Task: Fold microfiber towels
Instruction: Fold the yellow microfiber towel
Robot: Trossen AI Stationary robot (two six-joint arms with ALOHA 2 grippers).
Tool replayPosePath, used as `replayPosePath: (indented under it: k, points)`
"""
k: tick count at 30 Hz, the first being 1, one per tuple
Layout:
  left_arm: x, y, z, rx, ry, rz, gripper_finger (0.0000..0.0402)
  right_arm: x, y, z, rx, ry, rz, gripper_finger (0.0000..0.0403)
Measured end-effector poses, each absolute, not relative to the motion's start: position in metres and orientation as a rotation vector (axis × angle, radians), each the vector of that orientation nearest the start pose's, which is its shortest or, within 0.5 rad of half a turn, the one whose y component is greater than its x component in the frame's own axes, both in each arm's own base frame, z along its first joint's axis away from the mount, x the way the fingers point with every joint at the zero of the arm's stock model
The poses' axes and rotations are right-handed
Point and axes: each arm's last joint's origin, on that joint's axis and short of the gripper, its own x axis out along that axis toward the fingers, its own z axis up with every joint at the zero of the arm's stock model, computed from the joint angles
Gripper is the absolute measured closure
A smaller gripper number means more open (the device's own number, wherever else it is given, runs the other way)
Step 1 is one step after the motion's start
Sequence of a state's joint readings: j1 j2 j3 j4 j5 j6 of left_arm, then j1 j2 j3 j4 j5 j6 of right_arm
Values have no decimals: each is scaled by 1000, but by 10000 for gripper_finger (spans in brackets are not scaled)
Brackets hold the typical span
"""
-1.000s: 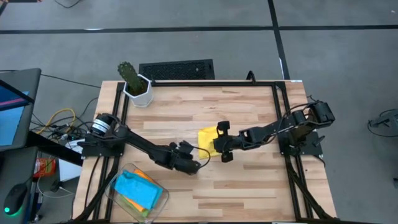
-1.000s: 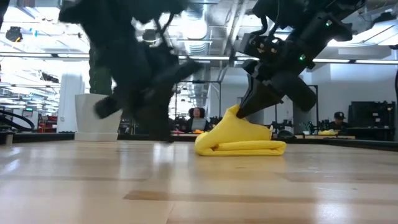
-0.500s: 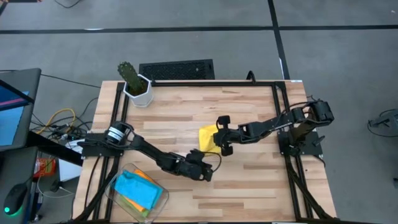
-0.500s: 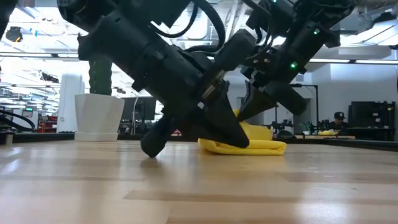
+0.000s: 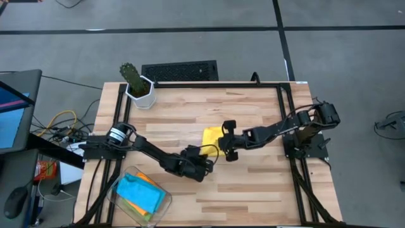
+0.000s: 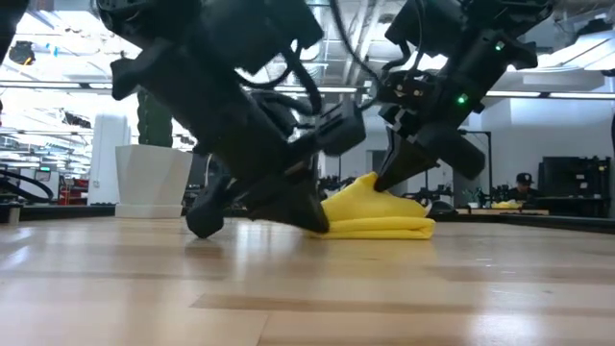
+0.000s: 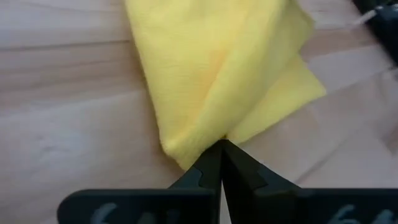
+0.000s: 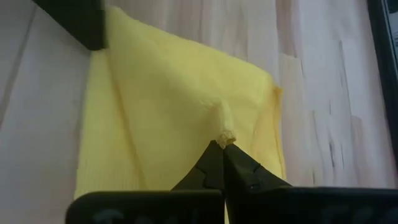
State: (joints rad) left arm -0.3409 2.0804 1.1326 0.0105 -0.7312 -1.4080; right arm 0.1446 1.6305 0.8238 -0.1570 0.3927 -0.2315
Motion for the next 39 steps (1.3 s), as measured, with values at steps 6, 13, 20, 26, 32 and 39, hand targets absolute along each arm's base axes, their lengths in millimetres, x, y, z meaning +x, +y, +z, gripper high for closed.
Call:
replayPosePath:
  k: [6, 13, 20, 26, 32, 39]
  points:
    - [376, -107, 96, -777, 438, 834, 402, 300, 36, 154, -472, 965, -114, 388]
    - [362, -98, 100, -689, 584, 911, 401, 305, 37, 161, -483, 955, -107, 390]
    - [341, -92, 116, -570, 719, 974, 402, 310, 38, 167, -489, 921, -91, 386]
    - [340, -94, 145, -608, 662, 906, 401, 313, 41, 169, -451, 884, -28, 389]
    - [349, -109, 164, -649, 586, 732, 401, 318, 43, 173, -438, 819, 23, 386]
    - [344, -119, 164, -674, 588, 729, 401, 315, 50, 165, -385, 826, 130, 378]
